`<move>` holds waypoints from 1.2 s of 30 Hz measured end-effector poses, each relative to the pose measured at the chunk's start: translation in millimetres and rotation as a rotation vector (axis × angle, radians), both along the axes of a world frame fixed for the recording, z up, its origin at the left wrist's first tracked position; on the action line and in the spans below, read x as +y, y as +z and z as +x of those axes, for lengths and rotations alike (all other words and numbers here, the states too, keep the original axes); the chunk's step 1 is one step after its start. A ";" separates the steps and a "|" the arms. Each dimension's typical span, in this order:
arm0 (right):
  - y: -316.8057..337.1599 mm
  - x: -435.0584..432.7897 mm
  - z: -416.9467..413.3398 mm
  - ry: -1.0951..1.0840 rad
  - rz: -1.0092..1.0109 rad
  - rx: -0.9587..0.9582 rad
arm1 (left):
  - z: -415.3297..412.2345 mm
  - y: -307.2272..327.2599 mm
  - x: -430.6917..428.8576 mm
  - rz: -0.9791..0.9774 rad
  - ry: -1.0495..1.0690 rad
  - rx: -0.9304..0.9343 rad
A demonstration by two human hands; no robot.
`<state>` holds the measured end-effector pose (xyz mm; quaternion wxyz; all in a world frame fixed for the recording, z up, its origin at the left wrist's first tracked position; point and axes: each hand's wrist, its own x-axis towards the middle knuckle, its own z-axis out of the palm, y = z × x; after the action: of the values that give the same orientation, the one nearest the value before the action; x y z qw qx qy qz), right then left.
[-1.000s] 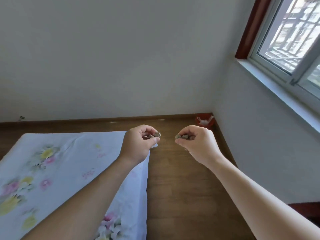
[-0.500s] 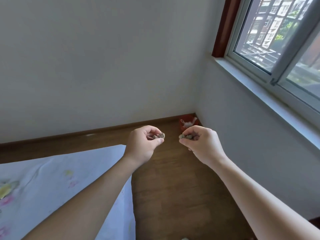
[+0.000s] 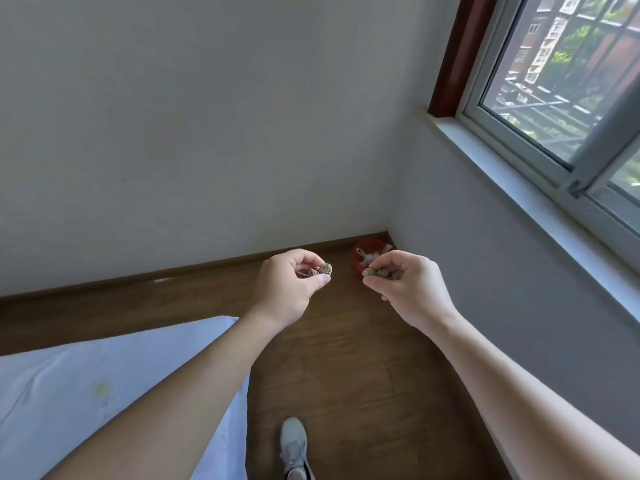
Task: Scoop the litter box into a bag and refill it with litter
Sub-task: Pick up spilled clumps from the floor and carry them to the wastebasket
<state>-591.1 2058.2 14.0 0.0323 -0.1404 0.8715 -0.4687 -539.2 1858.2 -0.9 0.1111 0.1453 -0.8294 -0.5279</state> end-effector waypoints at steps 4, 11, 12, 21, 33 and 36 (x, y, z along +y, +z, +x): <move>-9.9 -23.7 -51.4 -0.064 0.007 -0.021 | -64.1 -8.7 -27.4 0.023 -0.066 -0.007; -15.6 -54.4 -140.8 -0.214 -0.030 -0.068 | -185.3 -14.2 -62.2 0.016 -0.207 0.004; -16.9 -55.4 -152.0 -0.232 -0.029 -0.070 | -200.7 -14.8 -64.1 0.012 -0.228 0.004; -38.7 -46.3 -262.0 -0.316 0.003 -0.081 | -329.3 -27.7 -51.7 -0.001 -0.351 -0.036; -83.1 -17.7 -455.7 -0.231 0.088 -0.057 | -502.8 -66.8 -26.9 -0.101 -0.316 -0.154; -95.3 -18.2 -491.2 -0.189 0.132 -0.071 | -537.2 -83.0 -23.5 -0.087 -0.321 -0.183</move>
<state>-1082.3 2040.0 -81.4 0.0278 -0.0386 0.9082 -0.4158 -1076.4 1834.6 -83.9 -0.0444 0.0535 -0.8706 -0.4870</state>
